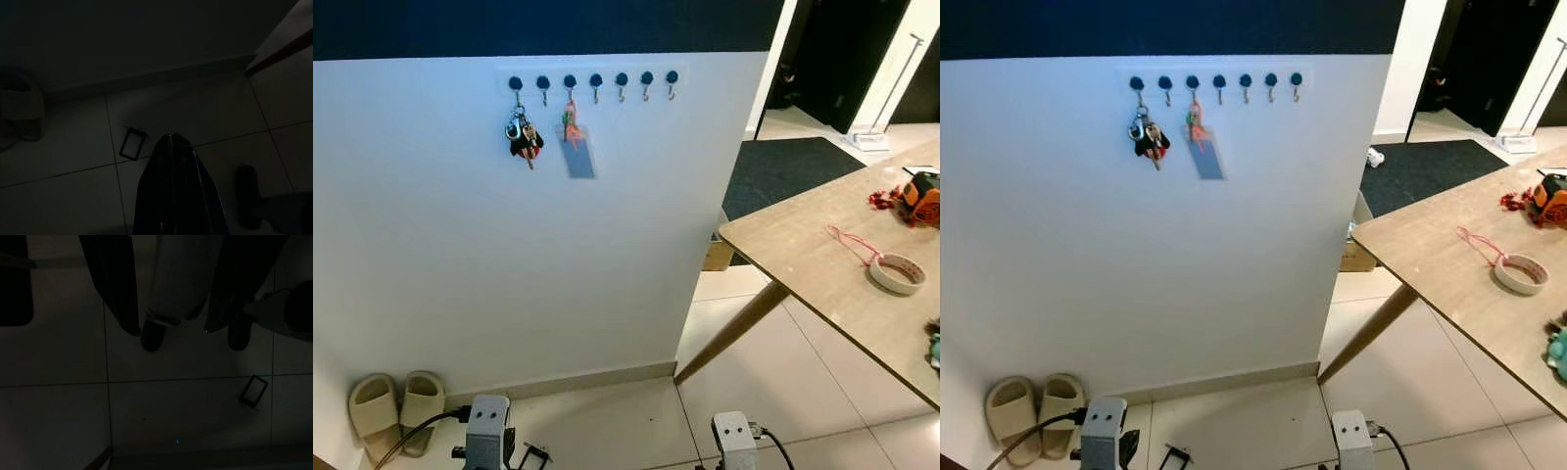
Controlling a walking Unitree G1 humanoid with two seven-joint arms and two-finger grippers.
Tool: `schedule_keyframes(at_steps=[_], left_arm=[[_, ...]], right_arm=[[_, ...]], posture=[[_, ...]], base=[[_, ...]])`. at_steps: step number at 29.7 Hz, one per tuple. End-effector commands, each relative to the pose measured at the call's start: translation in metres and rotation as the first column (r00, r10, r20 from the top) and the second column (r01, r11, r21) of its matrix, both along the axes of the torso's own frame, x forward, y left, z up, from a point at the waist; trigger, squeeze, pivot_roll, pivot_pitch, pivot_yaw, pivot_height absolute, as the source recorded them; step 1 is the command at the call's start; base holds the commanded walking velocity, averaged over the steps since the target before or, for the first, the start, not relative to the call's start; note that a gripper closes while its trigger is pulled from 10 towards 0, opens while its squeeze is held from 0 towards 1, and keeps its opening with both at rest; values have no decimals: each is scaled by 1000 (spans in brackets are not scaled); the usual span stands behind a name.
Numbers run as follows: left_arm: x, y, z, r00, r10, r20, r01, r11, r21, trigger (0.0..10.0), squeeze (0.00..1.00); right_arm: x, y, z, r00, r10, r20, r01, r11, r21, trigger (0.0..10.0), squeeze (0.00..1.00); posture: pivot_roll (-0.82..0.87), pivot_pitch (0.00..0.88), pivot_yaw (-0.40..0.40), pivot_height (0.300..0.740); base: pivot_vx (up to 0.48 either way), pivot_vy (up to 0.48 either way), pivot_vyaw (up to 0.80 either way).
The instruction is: Hang keys on a hook
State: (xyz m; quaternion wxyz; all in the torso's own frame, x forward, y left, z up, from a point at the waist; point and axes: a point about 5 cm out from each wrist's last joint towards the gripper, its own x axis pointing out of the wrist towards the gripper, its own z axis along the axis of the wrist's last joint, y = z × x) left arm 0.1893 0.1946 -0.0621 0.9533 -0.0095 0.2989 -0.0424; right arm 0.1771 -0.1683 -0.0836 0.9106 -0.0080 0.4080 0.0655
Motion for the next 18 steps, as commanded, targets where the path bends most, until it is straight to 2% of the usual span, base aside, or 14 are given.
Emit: schedule_keyframes(at_steps=[1, 18], left_arm=[[-5, 0, -4, 999, -4, -33, 4, 1000, -3, 10000, 0], [-5, 6, -3, 999, -5, -37, 6, 1000, 6, 10000, 0]], right_arm=[[-2, -1, -1, 1000, -8, -9, 8, 1000, -4, 10000, 0], [-2, 3, -1, 1000, -11, -6, 11, 1000, 6, 10000, 0]], posture=[[72, 26, -23, 740], [81, 28, -15, 740]], base=[[-270, 0, 0], [-266, 0, 0]])
